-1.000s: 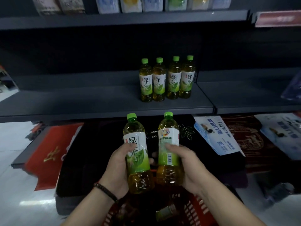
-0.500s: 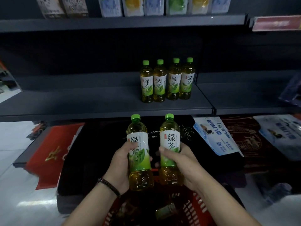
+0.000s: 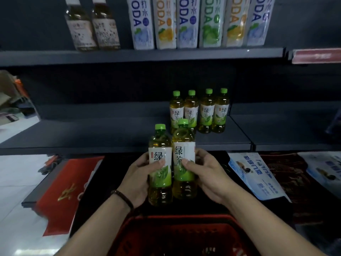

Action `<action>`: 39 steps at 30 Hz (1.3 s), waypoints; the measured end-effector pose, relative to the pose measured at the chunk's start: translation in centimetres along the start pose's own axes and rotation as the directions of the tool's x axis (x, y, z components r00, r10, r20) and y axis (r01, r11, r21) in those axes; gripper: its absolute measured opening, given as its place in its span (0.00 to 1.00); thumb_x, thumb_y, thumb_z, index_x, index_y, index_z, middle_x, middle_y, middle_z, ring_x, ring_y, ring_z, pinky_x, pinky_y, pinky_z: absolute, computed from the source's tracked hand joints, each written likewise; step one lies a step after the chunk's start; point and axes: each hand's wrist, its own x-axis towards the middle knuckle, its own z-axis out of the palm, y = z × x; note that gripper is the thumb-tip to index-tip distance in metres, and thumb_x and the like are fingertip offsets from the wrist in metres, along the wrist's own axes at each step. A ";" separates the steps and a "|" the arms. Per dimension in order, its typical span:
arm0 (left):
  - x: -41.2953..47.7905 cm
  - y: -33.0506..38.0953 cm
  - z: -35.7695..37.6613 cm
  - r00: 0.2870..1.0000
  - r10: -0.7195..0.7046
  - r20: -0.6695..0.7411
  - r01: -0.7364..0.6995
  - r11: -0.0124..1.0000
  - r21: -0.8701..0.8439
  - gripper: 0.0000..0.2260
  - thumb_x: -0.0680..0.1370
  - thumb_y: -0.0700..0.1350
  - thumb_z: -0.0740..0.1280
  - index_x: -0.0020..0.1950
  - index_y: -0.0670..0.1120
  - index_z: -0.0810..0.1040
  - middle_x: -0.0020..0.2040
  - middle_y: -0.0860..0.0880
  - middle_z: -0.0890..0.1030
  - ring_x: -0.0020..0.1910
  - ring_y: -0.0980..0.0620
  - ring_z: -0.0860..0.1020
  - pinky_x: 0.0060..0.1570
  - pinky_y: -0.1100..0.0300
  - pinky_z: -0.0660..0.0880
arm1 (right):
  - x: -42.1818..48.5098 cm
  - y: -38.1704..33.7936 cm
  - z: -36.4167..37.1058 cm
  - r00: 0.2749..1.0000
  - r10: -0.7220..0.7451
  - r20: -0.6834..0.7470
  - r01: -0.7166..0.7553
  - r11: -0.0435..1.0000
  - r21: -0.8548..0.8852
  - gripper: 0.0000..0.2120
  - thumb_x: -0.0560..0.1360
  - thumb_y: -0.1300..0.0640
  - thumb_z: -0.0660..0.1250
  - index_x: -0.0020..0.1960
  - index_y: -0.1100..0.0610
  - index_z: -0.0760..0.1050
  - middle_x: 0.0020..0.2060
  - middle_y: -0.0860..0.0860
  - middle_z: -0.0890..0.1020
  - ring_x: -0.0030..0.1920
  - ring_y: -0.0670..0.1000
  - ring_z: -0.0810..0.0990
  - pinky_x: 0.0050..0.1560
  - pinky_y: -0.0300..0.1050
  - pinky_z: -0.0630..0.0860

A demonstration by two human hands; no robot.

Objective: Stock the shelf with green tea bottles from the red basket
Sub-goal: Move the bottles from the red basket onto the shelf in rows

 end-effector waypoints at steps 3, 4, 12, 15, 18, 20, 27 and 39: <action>2.6 2.1 -1.6 0.994 0.103 -0.017 -0.101 0.990 0.093 0.18 0.76 0.42 0.75 0.66 0.47 0.84 0.62 0.42 0.86 0.63 0.39 0.84 0.67 0.38 0.78 | 3.9 -0.5 1.6 0.998 -0.052 -0.037 0.048 0.994 -0.098 0.17 0.78 0.65 0.74 0.65 0.56 0.78 0.59 0.59 0.86 0.58 0.57 0.87 0.62 0.60 0.83; 3.5 2.7 -2.1 0.989 0.140 -0.050 -0.130 0.978 0.165 0.18 0.75 0.42 0.77 0.64 0.49 0.85 0.61 0.44 0.87 0.61 0.41 0.85 0.66 0.38 0.79 | 5.3 -0.6 2.1 0.998 -0.058 -0.039 0.053 0.990 -0.132 0.16 0.79 0.65 0.73 0.65 0.55 0.79 0.57 0.56 0.87 0.57 0.54 0.88 0.61 0.56 0.84; 14.7 5.9 -6.5 0.957 0.277 -0.085 -0.226 0.897 0.381 0.20 0.75 0.44 0.79 0.65 0.56 0.82 0.60 0.55 0.87 0.60 0.54 0.85 0.64 0.45 0.81 | 16.8 -0.3 4.9 0.953 -0.276 -0.128 0.209 0.899 -0.386 0.22 0.80 0.64 0.72 0.72 0.54 0.75 0.62 0.49 0.84 0.65 0.51 0.81 0.71 0.55 0.77; 18.9 6.7 -8.0 0.941 0.333 -0.056 -0.279 0.860 0.427 0.20 0.76 0.43 0.79 0.64 0.59 0.81 0.61 0.56 0.86 0.61 0.55 0.84 0.65 0.46 0.81 | 21.1 0.3 5.6 0.920 -0.370 -0.127 0.273 0.840 -0.469 0.26 0.79 0.63 0.73 0.74 0.50 0.72 0.66 0.48 0.83 0.70 0.50 0.78 0.74 0.59 0.73; 21.9 6.2 -9.1 0.919 0.389 -0.062 -0.320 0.830 0.457 0.20 0.77 0.42 0.77 0.65 0.58 0.79 0.63 0.55 0.86 0.62 0.54 0.84 0.65 0.44 0.80 | 23.8 1.0 6.0 0.916 -0.387 -0.108 0.285 0.816 -0.504 0.23 0.80 0.64 0.71 0.70 0.47 0.71 0.65 0.45 0.82 0.70 0.48 0.78 0.75 0.58 0.73; 23.1 5.4 -9.9 0.905 0.415 -0.090 -0.340 0.835 0.432 0.19 0.78 0.43 0.75 0.67 0.57 0.79 0.62 0.55 0.86 0.62 0.54 0.84 0.66 0.43 0.80 | 24.6 1.5 6.3 0.908 -0.406 -0.102 0.296 0.794 -0.530 0.21 0.81 0.63 0.70 0.70 0.49 0.70 0.63 0.46 0.82 0.67 0.48 0.79 0.72 0.57 0.75; 23.9 3.8 -10.5 0.895 0.440 -0.078 -0.316 0.747 0.585 0.28 0.73 0.41 0.80 0.69 0.57 0.74 0.56 0.62 0.82 0.55 0.65 0.81 0.55 0.60 0.79 | 24.2 3.2 6.4 0.793 -0.603 -0.088 0.334 0.551 -0.765 0.22 0.82 0.60 0.67 0.74 0.51 0.69 0.68 0.50 0.74 0.69 0.48 0.73 0.72 0.51 0.74; 24.3 2.8 -9.2 0.854 0.491 -0.173 -0.248 0.676 0.694 0.29 0.70 0.41 0.82 0.67 0.55 0.76 0.52 0.62 0.81 0.53 0.57 0.83 0.47 0.65 0.76 | 21.4 7.4 7.6 0.907 -0.419 0.051 0.148 0.203 -0.968 0.31 0.82 0.43 0.61 0.82 0.45 0.57 0.84 0.57 0.49 0.82 0.60 0.57 0.78 0.56 0.66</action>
